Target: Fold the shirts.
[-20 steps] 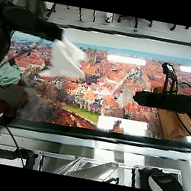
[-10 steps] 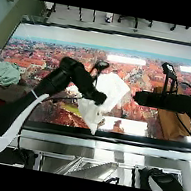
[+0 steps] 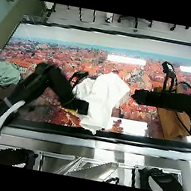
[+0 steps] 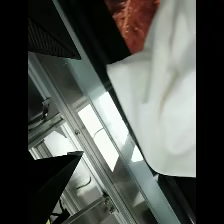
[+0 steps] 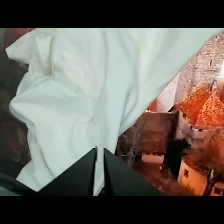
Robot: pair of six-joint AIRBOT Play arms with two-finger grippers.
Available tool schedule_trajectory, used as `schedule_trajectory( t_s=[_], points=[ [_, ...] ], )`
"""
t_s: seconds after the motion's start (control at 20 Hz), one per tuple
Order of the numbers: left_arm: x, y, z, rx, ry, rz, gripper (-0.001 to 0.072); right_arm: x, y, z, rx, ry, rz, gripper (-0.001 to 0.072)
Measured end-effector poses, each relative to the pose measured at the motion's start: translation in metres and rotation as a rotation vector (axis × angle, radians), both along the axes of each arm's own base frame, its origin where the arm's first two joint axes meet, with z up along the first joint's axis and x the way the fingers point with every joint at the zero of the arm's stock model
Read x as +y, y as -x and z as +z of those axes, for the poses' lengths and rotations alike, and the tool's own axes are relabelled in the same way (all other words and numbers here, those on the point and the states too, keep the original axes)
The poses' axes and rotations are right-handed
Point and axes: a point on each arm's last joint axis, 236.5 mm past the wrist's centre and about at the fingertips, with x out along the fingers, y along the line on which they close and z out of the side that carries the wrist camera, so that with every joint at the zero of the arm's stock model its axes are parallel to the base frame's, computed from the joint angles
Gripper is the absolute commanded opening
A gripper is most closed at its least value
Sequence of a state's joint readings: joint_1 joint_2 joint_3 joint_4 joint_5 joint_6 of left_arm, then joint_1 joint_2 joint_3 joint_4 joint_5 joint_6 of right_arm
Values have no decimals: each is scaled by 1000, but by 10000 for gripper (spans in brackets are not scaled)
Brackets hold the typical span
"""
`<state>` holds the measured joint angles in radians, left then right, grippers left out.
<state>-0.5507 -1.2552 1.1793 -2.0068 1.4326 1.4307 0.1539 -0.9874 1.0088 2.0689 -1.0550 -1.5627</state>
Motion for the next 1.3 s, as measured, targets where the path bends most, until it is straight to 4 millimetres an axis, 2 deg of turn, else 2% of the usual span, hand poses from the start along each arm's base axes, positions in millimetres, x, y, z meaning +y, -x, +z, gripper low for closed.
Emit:
schedule_trajectory(
  t_s=[0.05,0.15,0.25,0.4,0.6,0.65,0.7,0.75,0.8,0.95,1.0,1.1,1.2,1.3],
  points=[
    [1,15,-11,22,19,39,643,-5,-6,-6,14,1,-19,392],
    [-8,45,-37,69,89,125,643,-16,-19,-21,47,-6,-55,392],
    [-21,57,-63,78,159,229,643,-26,-35,-37,78,-26,-75,392],
    [-35,49,-92,57,216,379,642,-34,-53,-60,133,-77,-97,392],
    [-40,35,-124,62,193,473,640,-36,-62,-87,190,-104,-96,390],
    [-43,31,-130,65,186,486,448,-36,-62,-91,200,-107,-95,390],
    [-46,26,-134,65,180,495,157,-37,-63,-94,206,-110,-93,390],
    [-49,21,-139,64,175,503,40,-37,-64,-96,209,-111,-93,390],
    [-52,16,-142,59,172,507,14,-37,-64,-98,213,-112,-92,390],
    [-53,5,-145,45,151,481,14,-36,-63,-100,215,-111,-79,391],
    [-46,5,-145,42,129,451,14,-36,-62,-101,218,-109,-70,391],
    [-18,10,-139,44,65,376,14,-36,-58,-103,224,-98,-49,392],
    [28,12,-127,36,-13,341,14,-37,-56,-106,229,-87,-37,395],
    [86,12,-116,10,-107,334,14,-38,-55,-115,249,-80,-31,395]
  ],
)
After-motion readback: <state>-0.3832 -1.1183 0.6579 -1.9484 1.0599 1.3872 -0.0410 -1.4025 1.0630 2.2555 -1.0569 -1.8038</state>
